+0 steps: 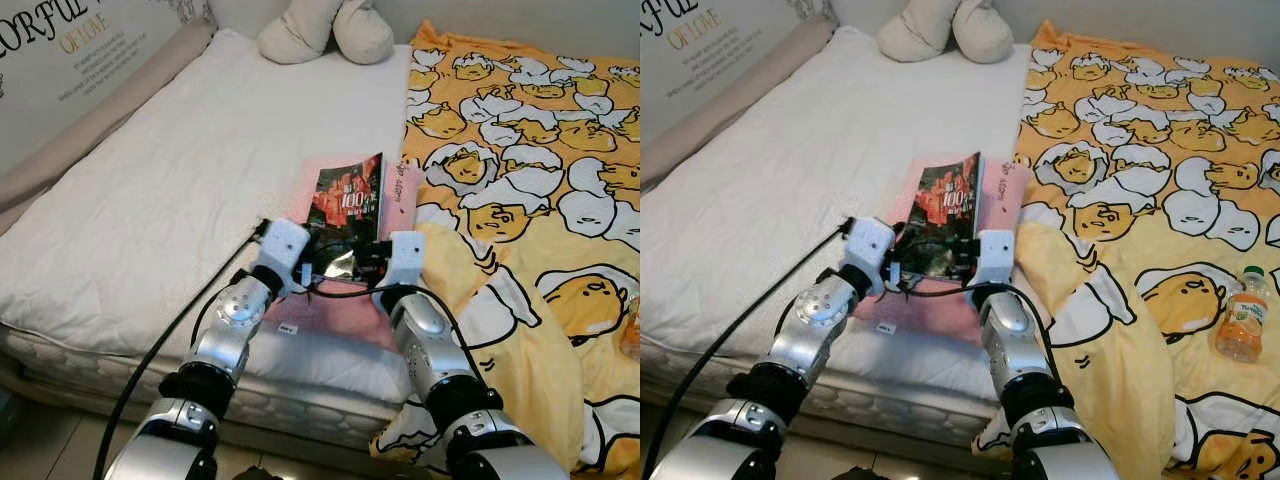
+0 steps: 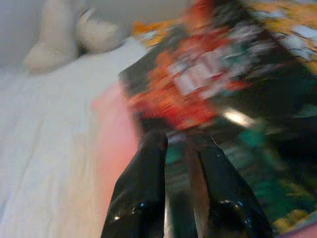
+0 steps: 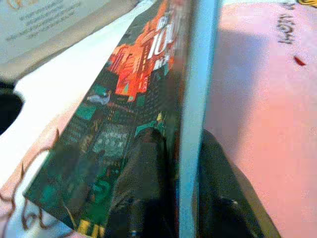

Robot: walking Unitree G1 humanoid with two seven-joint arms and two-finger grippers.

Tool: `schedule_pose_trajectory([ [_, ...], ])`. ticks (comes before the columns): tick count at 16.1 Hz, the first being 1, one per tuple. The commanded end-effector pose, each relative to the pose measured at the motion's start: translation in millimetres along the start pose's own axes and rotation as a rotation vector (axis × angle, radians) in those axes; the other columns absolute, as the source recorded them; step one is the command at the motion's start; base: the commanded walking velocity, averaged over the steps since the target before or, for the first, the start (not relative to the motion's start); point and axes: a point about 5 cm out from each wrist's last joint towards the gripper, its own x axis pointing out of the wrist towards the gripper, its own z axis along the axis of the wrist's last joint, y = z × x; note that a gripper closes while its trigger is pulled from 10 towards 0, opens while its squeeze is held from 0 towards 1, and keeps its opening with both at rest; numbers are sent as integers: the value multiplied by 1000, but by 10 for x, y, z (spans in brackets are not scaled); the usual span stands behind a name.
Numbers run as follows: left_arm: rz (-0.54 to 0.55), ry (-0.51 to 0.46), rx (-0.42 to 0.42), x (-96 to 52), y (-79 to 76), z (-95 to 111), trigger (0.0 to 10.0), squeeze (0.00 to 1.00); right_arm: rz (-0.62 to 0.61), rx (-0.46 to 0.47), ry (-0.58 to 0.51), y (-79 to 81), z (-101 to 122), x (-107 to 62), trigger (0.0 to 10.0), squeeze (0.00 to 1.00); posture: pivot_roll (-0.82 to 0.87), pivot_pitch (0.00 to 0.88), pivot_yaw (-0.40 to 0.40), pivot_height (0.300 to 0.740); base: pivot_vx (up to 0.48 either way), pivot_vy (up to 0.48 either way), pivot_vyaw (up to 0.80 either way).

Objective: Clean up the room

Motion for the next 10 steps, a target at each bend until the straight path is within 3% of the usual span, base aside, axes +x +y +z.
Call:
schedule_pose_trajectory([
  [1, 91, 31, -82, -22, 143, -52, 10000, 0, -64, 7, -82, -121, 179, 10, 0, 0, -16, 0, 39, 740, 0, 0, 0],
  [2, 160, 28, -153, -51, 241, -74, 10000, 0, -96, -64, -179, -180, 346, -19, 0, 0, -16, 0, 39, 740, 0, 0, 0],
  [4, 236, 15, -170, -80, 337, -74, 10000, 0, -104, -153, -286, -194, 539, -75, 0, 0, -13, 0, 32, 740, 0, 0, 0],
  [7, 268, -3, -172, -72, 370, -42, 10000, 0, -106, -201, -303, -211, 526, -140, 0, 0, -18, 0, 27, 740, 0, 437, 0],
  [9, 249, -20, -162, -59, 358, -10, 10000, 0, -101, -232, -321, -201, 527, -167, 0, 0, -18, 0, 27, 740, 0, 465, 0],
  [10, 110, -94, -163, -36, 258, 95, 10000, 0, -118, -300, -357, -213, 542, -219, 0, 0, -22, 0, 27, 740, 0, 480, 0],
])
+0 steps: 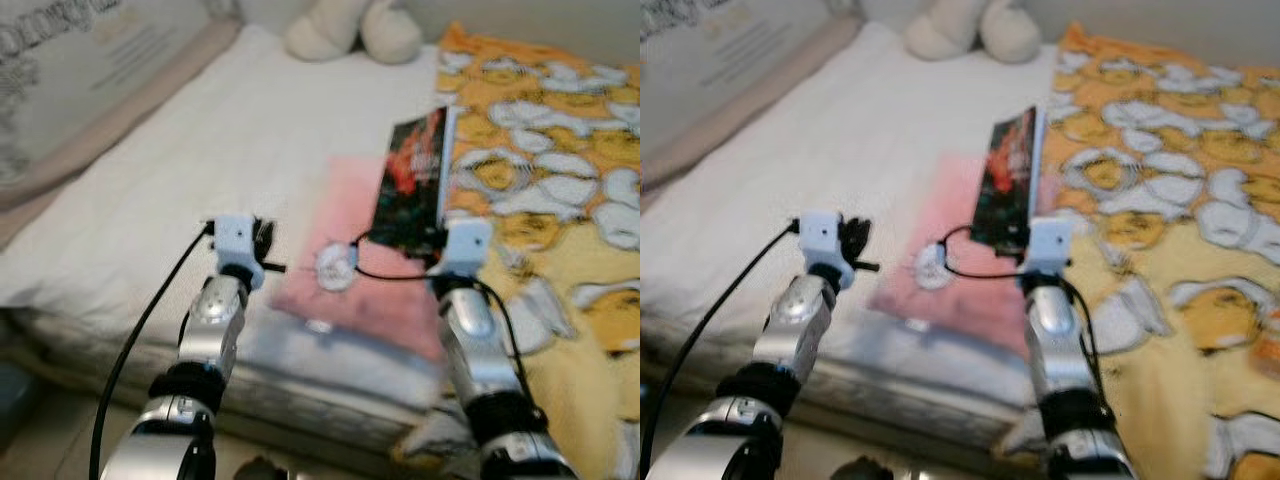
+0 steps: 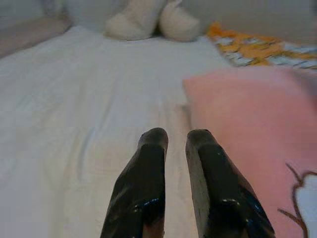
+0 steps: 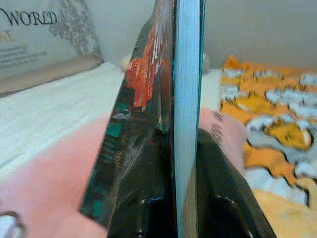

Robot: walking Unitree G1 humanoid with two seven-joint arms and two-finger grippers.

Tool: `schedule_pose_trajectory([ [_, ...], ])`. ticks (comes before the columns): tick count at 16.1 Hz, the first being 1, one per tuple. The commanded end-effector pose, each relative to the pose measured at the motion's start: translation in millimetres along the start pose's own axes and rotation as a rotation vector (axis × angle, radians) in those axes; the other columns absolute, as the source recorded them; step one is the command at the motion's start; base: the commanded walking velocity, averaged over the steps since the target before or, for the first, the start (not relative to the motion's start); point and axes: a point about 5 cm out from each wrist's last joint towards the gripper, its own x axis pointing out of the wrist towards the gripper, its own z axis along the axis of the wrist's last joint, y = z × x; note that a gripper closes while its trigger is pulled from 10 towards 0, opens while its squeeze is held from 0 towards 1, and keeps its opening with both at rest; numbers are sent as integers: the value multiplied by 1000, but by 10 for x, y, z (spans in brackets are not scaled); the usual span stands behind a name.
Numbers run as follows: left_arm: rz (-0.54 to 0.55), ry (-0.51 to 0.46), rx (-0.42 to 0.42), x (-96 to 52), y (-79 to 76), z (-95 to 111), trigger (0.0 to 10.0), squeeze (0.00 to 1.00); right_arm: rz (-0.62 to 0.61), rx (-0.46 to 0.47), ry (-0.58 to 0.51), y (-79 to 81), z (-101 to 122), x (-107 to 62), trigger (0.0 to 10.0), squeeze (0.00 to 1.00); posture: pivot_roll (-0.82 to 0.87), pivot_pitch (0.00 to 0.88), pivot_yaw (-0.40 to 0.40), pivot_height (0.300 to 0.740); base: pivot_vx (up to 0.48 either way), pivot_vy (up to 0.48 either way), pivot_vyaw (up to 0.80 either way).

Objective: Clean up the room

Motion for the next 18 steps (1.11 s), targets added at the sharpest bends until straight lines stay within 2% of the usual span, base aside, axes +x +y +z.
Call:
schedule_pose_trajectory([
  [1, -29, -53, 39, 35, -12, 119, 10000, 0, 43, -16, -59, 124, 107, 27, 0, 0, -20, 0, 26, 740, 0, 480, 0],
  [3, 9, -64, 44, 51, 18, 148, 10000, 0, 67, 16, -17, 127, 23, -40, 0, 0, -22, 0, 29, 740, 0, 480, 0],
  [9, -3, -68, 59, 40, 0, 136, 10000, 0, 71, 27, 10, 128, -30, -75, 0, 0, -20, 0, 24, 740, 0, 480, 0],
  [13, 84, -60, 10, 30, 85, 115, 10000, 0, 74, 26, 5, 113, -9, -77, 0, 0, -20, 0, 23, 740, 0, 480, 0],
  [16, 119, -41, 40, 20, 116, 80, 10000, 0, 60, 25, 5, 76, -9, -80, 0, 0, -21, 0, 22, 740, 0, 480, 0],
  [18, 110, -44, 84, 33, 77, 87, 10000, 0, 58, 17, 1, 64, 1, -74, 0, 0, -25, 0, 21, 740, 0, 0, 0],
])
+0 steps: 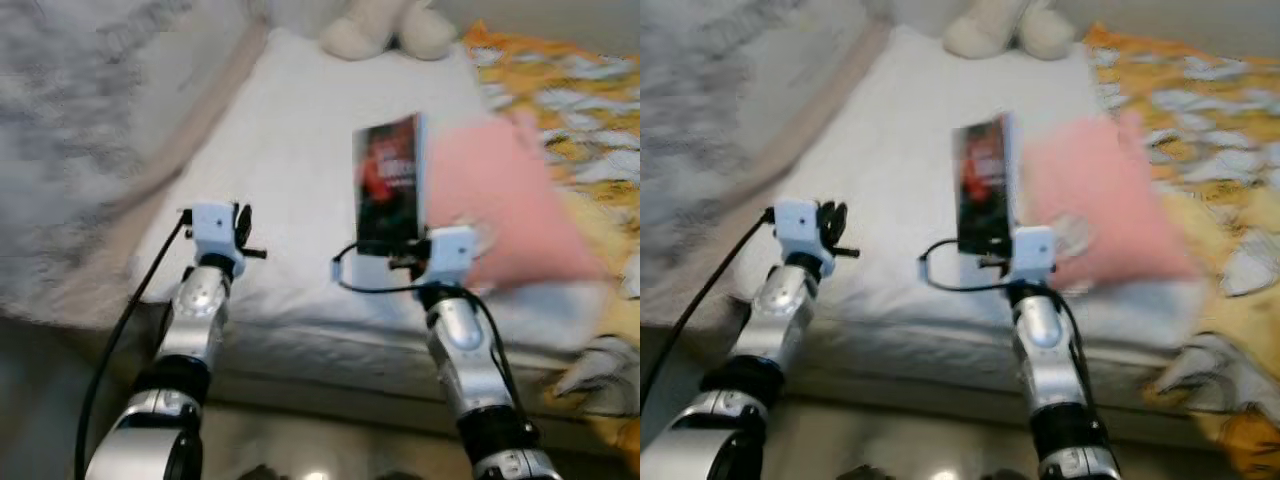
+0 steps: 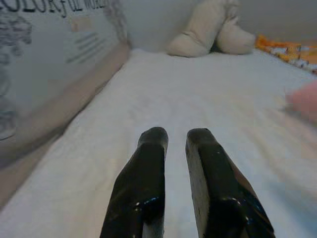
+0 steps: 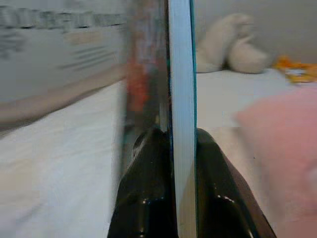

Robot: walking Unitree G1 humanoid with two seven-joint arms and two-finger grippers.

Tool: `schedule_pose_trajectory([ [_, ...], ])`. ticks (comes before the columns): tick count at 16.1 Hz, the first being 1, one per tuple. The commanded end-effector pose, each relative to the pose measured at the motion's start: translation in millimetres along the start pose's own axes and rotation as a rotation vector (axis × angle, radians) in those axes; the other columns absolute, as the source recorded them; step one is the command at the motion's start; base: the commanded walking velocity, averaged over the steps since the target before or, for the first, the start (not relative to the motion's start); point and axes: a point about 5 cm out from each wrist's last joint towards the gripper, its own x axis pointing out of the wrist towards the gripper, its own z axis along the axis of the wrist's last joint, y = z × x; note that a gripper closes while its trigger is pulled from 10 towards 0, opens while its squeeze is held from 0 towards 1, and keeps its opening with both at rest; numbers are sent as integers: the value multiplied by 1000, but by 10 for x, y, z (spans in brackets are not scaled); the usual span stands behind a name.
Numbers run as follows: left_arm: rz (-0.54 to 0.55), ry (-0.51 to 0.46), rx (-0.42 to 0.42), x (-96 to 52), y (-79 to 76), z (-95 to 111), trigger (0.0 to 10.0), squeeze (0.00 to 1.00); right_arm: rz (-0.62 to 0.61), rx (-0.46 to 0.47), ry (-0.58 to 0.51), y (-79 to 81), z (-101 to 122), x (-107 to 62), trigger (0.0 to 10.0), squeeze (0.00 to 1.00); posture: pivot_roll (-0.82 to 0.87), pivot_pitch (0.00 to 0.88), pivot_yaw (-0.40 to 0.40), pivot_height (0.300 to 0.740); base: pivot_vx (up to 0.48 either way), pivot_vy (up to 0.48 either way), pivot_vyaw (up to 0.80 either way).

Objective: Clean up the room

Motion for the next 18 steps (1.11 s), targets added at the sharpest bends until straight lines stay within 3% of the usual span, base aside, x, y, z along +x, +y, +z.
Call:
schedule_pose_trajectory([
  [1, -29, -4, 13, 10, -104, 1, 10000, 0, -42, -83, -64, -168, 128, 40, 0, 0, -25, 0, 23, 740, 0, 0, 0],
  [3, -29, -1, 38, 13, -99, -2, 10000, 0, -58, -176, -148, -290, 331, 141, 0, 0, -26, 0, 23, 740, 0, 0, 0],
  [4, -30, 18, 85, 15, -109, -25, 10000, 0, -78, -120, -130, -342, 337, 176, 0, 0, -23, 0, 19, 740, 0, 0, 0],
  [7, -11, 16, 41, 5, -127, -34, 10000, 0, -134, 81, -9, -381, 112, 111, 0, 0, -11, 0, 13, 740, 0, 0, 0],
  [8, -4, 10, 33, 0, -127, -30, 10000, 0, -135, 83, 3, -368, 76, 87, 0, 0, -11, 0, 13, 740, 0, 0, 0],
  [9, 63, -13, -49, -43, -69, -22, 10000, 0, -133, 87, 25, -312, -10, 15, 0, 0, -13, 0, 14, 740, 371, 0, 0],
  [10, 109, -11, -70, -73, -38, -33, 10000, 0, -144, 130, 48, -279, -78, -35, 0, 0, -14, 0, 14, 740, 472, 0, 0],
  [13, 100, -60, -37, -92, -114, 26, 10000, 0, -125, 182, 56, -266, -98, -27, 0, 0, -9, 0, 13, 740, 472, 0, 0],
  [18, 72, -60, 8, -70, -143, 56, 10000, 0, -101, 151, 53, -295, -52, 36, 0, 0, -11, 0, 14, 740, 469, 0, 0],
])
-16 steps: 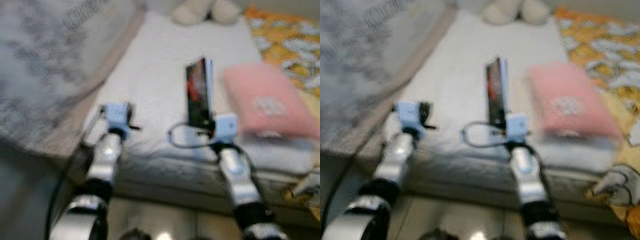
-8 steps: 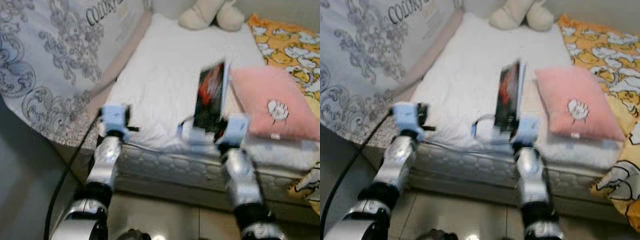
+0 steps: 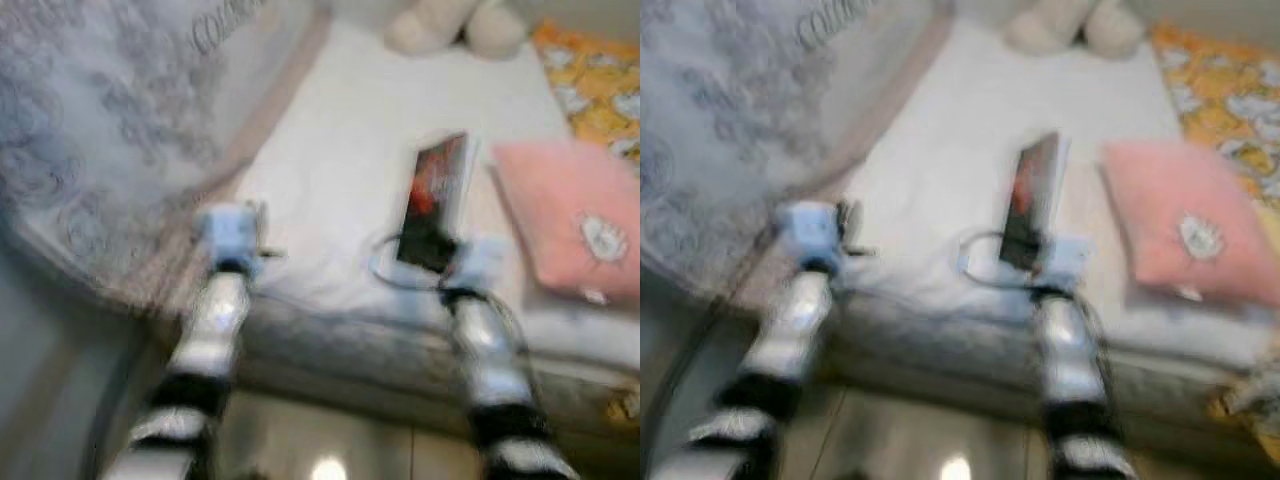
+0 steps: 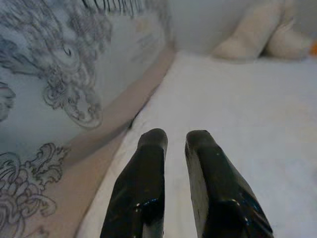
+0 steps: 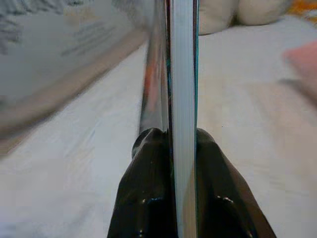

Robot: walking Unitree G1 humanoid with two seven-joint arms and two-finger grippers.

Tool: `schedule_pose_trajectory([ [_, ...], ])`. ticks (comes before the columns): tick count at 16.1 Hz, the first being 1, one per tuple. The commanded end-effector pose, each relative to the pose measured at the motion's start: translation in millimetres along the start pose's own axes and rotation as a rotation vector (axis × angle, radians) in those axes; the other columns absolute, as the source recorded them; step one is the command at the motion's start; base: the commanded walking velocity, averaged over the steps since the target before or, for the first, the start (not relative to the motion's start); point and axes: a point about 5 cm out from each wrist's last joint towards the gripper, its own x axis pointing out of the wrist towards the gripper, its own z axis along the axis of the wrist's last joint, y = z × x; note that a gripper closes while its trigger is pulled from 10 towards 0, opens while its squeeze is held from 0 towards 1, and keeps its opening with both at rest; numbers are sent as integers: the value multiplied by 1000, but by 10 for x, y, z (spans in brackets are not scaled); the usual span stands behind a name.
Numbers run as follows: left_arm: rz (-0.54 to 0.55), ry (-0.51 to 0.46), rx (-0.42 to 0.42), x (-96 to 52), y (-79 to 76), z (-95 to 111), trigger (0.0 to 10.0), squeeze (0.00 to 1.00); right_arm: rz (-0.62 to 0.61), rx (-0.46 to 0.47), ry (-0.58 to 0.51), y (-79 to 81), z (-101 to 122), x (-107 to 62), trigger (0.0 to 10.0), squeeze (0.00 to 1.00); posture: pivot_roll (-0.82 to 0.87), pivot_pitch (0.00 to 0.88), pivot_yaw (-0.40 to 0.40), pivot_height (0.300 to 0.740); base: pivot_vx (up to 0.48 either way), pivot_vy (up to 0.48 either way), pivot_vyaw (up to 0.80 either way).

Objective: Clean up the room

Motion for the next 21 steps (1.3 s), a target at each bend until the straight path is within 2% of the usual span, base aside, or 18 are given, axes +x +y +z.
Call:
schedule_pose_trajectory([
  [1, -51, -31, -4, 45, -187, 92, 10000, 0, -20, -28, -42, -125, 115, 26, 0, 0, -11, 0, 14, 740, 480, 0, 0],
  [4, -18, -13, -45, 60, -133, 87, 10000, 0, -6, -43, -37, -114, 130, 61, 0, 0, -11, 0, 16, 740, 474, 0, 0],
  [6, -22, -16, -32, 58, -131, 91, 10000, 0, 24, -42, -38, -52, 149, 98, 0, 0, -9, 0, 17, 740, 407, 142, 0],
  [10, -26, -28, 6, 81, -105, 126, 10000, 0, 125, 61, 18, 183, 173, 286, 0, 0, 9, 0, 14, 740, 377, 296, 0],
  [11, -16, -34, 18, 86, -82, 140, 10000, 0, 144, 130, 65, 243, 154, 344, 0, 0, 15, 0, 14, 740, 0, 0, 0],
  [12, -11, -33, 15, 86, -71, 140, 10000, 0, 150, 158, 83, 264, 140, 355, 0, 0, 17, 0, 15, 740, 0, 0, 0],
  [13, 9, -32, 6, 86, -30, 143, 10000, 0, 188, 270, 147, 359, 89, 385, 0, 0, 22, 0, 13, 740, 0, 0, 0],
  [14, 18, -58, 4, 81, 20, 189, 10000, 0, 234, 440, 201, 468, 36, 399, 0, 0, 39, 0, 12, 740, 0, 0, 0],
  [15, 17, -71, 0, 76, 30, 209, 10000, 0, 244, 480, 217, 495, 16, 397, 0, 0, 39, 0, 12, 740, 0, 0, 0],
  [17, -91, -124, 33, 69, 95, 394, 10000, 0, 186, 639, 335, 455, -236, 311, 0, 0, 93, 6, 0, 740, 0, 0, 0],
  [18, -149, -125, 39, 39, 136, 462, 10000, 0, 156, 677, 363, 432, -317, 271, 0, 0, 122, 36, -1, 740, 0, 0, 0],
  [19, -255, -106, 36, -39, 175, 535, 10000, 0, 133, 719, 397, 436, -401, 230, 0, 0, 158, 73, 5, 740, 0, 0, 0],
  [20, -326, -102, 54, -121, 190, 603, 10000, 0, 129, 723, 416, 453, -436, 218, 0, 0, 179, 92, 7, 740, 0, 0, 0],
  [21, -338, -104, 61, -149, 193, 623, 10000, 0, 131, 723, 418, 458, -439, 219, 0, 0, 186, 97, 8, 740, 0, 0, 0],
])
